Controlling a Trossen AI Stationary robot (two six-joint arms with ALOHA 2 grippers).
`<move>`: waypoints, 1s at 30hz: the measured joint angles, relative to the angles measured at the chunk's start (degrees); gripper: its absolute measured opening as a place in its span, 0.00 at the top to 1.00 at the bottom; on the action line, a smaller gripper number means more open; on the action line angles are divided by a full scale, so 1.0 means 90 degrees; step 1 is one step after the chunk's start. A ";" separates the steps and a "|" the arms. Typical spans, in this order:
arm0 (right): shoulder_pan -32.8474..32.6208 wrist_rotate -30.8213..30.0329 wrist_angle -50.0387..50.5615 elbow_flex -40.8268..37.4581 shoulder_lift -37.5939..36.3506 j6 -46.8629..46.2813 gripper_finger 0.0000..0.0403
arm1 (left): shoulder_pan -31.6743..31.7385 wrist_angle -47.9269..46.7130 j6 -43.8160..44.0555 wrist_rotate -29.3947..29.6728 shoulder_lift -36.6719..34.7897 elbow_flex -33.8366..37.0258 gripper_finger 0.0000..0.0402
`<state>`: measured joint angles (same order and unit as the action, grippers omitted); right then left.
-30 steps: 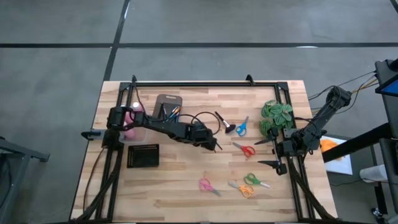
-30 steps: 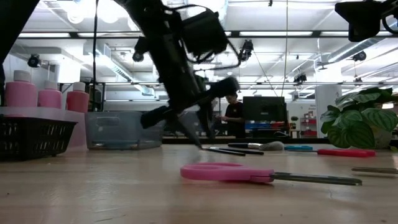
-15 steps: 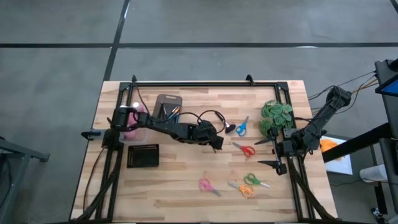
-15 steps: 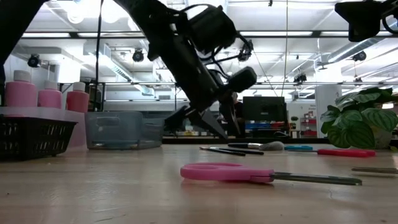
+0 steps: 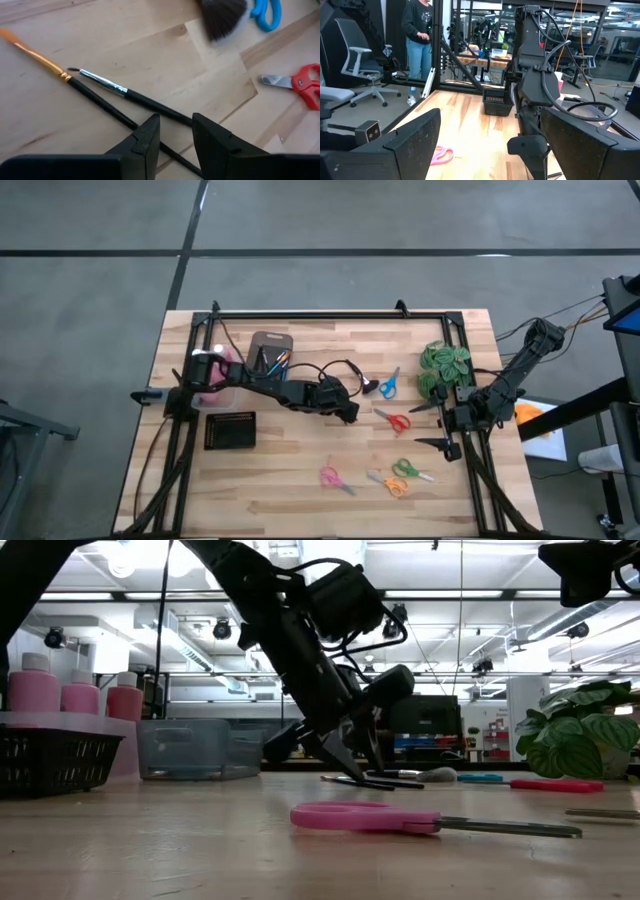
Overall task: Pick & Place Paint Supplies
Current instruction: Put the middle gold brush into the black bin
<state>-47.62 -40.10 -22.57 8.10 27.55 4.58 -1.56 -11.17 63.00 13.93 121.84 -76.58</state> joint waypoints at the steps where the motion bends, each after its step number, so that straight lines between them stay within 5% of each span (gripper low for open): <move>1: 0.0000 0.0000 0.0000 0.0000 0.0000 0.0008 0.15 | 0.0002 0.0011 0.0000 0.0000 0.0020 -0.0002 0.71; 30: 0.0000 0.0000 0.0000 0.0001 0.0002 -0.0002 0.15 | -0.0061 -0.2034 -0.0022 -0.1436 -0.0345 -0.0014 0.71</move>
<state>-47.62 -40.10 -22.57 8.11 27.57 4.56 -2.11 -29.48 62.81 1.01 118.73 -76.70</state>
